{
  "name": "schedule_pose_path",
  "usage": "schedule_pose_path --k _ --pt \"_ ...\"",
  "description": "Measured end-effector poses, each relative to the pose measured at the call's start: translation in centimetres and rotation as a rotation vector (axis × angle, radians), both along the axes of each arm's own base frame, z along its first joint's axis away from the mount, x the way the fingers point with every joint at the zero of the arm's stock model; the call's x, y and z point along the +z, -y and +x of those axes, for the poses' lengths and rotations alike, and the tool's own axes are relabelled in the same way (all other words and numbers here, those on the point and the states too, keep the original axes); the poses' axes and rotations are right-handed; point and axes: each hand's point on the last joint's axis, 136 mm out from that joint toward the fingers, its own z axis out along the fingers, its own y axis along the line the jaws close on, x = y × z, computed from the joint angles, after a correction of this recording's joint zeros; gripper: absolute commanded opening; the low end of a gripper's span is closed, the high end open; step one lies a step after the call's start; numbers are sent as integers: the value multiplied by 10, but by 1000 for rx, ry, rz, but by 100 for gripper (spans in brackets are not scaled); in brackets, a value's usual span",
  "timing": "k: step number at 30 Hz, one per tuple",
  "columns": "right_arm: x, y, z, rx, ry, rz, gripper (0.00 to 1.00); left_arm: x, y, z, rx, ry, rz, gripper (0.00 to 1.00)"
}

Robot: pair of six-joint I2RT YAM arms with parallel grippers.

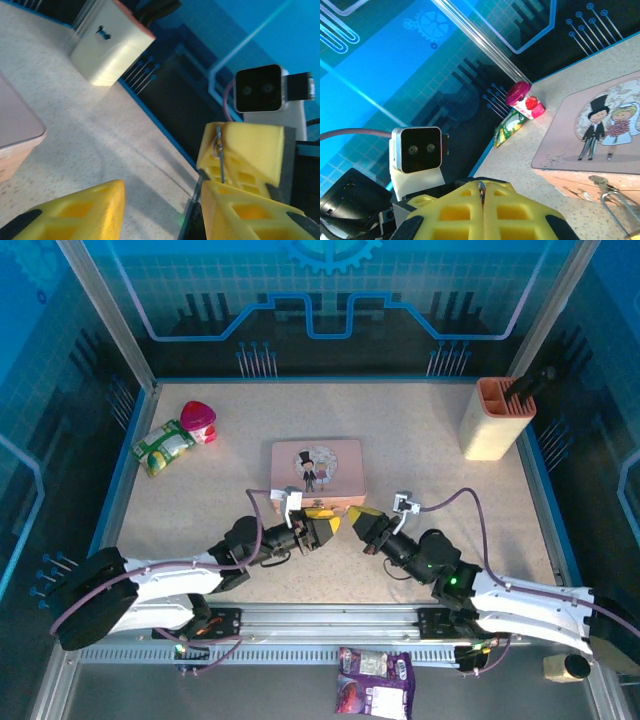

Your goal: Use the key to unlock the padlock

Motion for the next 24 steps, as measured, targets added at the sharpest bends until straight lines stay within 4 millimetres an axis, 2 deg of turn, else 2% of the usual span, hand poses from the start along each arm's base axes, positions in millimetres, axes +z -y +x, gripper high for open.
schedule_pose_path --k 6,18,24 --pt "11 1 -2 -19 28 36 0 10 7 -6 -56 47 -45 39" --pt "13 12 -1 -64 36 54 0 17 16 -14 -124 71 -99 31" --pt "11 10 -4 -57 31 45 0 21 13 -12 -120 62 -124 28"
